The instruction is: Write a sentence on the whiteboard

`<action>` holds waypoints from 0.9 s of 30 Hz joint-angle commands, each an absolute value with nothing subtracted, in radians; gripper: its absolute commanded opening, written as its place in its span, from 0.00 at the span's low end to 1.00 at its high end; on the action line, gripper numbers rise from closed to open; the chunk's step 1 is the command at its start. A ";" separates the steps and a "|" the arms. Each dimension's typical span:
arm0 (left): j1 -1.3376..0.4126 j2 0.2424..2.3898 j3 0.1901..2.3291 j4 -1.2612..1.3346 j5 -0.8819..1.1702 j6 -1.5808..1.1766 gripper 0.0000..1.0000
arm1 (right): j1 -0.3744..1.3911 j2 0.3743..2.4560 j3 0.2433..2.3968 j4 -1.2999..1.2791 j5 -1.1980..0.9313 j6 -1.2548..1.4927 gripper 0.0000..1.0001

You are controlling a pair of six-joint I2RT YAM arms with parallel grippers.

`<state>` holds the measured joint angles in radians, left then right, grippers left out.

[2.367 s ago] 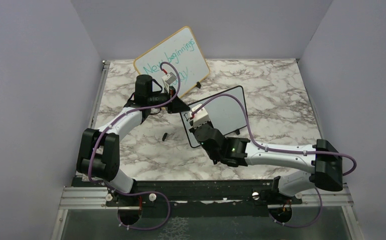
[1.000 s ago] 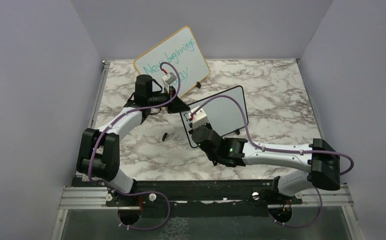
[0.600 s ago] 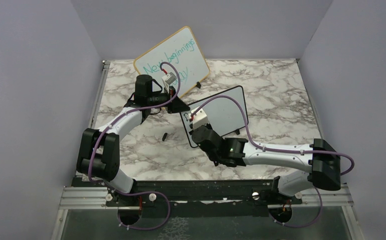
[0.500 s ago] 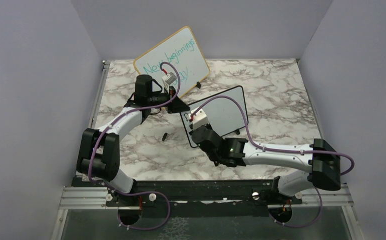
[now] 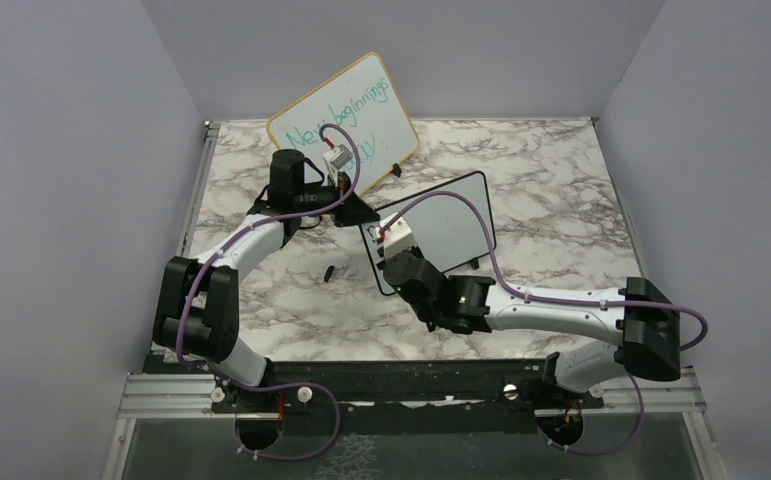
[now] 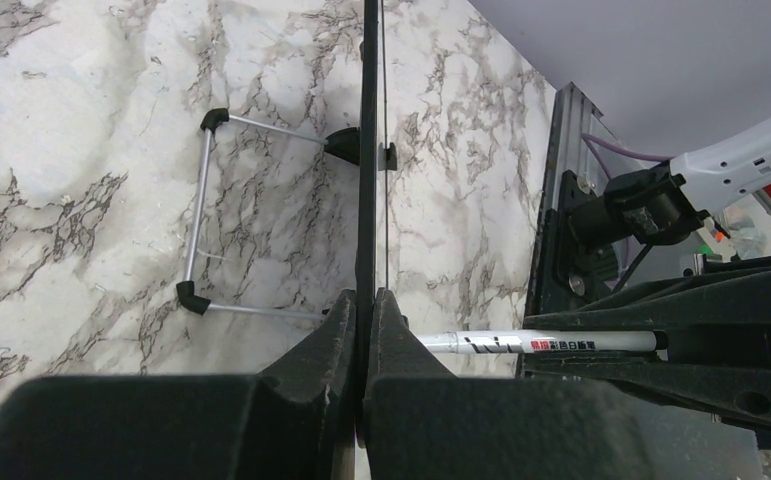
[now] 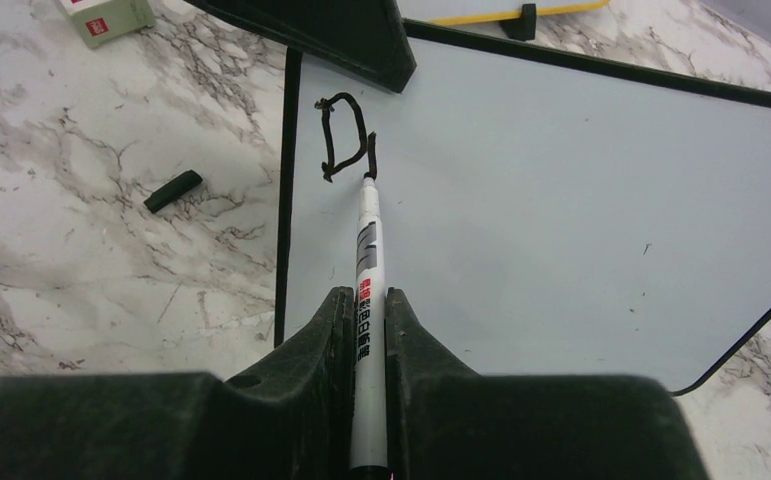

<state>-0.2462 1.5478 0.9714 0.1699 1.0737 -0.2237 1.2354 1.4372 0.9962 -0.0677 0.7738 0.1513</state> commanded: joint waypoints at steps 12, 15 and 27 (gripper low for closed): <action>-0.250 1.551 0.956 0.165 1.092 -0.222 0.00 | 1.223 1.433 0.995 0.041 0.845 0.092 0.00; -0.251 1.551 0.954 0.165 1.091 -0.222 0.00 | 1.220 1.438 0.996 0.043 0.845 0.091 0.00; -0.250 1.551 0.954 0.166 1.089 -0.222 0.00 | 1.215 1.431 0.995 0.002 0.853 0.126 0.00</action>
<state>-0.2462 1.5478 0.9714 0.1699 1.0744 -0.2237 1.2240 1.4372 0.9962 0.0055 0.8215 0.1078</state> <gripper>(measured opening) 0.022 0.167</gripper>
